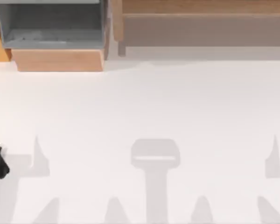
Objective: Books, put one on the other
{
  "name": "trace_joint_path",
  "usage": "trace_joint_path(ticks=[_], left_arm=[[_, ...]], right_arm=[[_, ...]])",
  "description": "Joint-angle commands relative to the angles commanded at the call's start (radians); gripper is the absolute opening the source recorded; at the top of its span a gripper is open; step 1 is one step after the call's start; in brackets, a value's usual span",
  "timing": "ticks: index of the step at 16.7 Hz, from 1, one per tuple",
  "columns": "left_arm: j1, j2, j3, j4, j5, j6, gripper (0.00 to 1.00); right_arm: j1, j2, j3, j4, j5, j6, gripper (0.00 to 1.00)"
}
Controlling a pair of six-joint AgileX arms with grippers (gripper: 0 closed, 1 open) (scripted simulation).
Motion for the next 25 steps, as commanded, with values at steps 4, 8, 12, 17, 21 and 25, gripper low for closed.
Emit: trace_joint_path(ticks=[4,8,12,17,21,25], left_arm=[[-0.006,0.030,0.022,0.011,-0.003,0.000,1.00],[-0.034,0.213,0.146,0.073,-0.026,0.000,1.00],[-0.077,0.525,0.346,0.172,-0.066,-0.001,1.00],[-0.142,0.970,0.641,0.320,-0.124,-0.002,1.00],[-0.194,1.316,0.872,0.436,-0.168,-0.002,1.00],[-0.238,1.614,1.072,0.537,-0.205,-0.002,1.00]], right_arm=[[0.000,0.000,0.000,0.000,0.000,0.000,1.00],[0.000,0.000,0.000,0.000,0.000,0.000,1.00],[0.000,0.000,0.000,0.000,0.000,0.000,1.00],[0.000,0.000,0.000,0.000,0.000,0.000,1.00],[0.000,0.000,0.000,0.000,0.000,0.000,1.00],[0.000,0.000,0.000,0.000,0.000,0.000,1.00]])
